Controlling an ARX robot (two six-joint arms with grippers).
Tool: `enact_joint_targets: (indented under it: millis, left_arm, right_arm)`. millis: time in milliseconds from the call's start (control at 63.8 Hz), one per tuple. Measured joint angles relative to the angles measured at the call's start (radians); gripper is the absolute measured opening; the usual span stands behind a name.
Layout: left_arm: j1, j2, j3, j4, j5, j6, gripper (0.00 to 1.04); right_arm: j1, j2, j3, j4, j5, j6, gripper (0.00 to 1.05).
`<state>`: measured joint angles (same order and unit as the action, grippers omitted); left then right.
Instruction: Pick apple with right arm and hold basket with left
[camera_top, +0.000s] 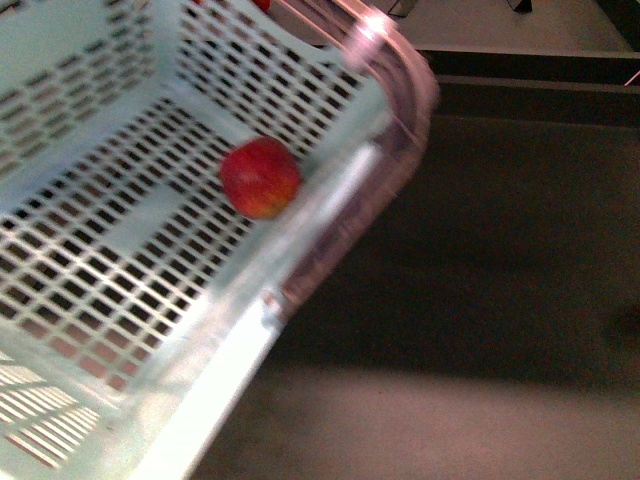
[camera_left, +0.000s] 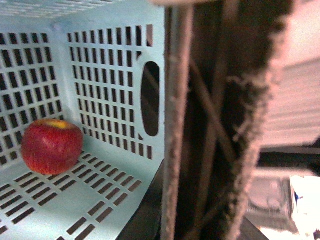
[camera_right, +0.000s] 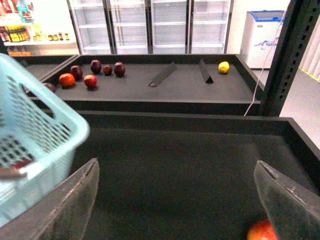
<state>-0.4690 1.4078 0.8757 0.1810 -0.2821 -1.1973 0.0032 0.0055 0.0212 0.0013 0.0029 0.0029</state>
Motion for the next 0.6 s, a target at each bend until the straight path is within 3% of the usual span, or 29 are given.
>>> enact_joint_targets:
  millis: [78,314,596]
  left_arm:
    - [0.069,0.003,0.002,0.003,0.006,-0.013,0.06]
    - [0.252,0.089,-0.065,0.045,0.157,-0.231,0.06]
    - [0.362,0.271,-0.064,0.078,0.240,-0.308,0.06]
  right_arm:
    - [0.000,0.000,0.000,0.000,0.000,0.000,0.96]
    - [0.000,0.000,0.000,0.000,-0.002,0.000,0.96]
    - [0.000,0.000,0.000,0.000,-0.002,0.000,0.96]
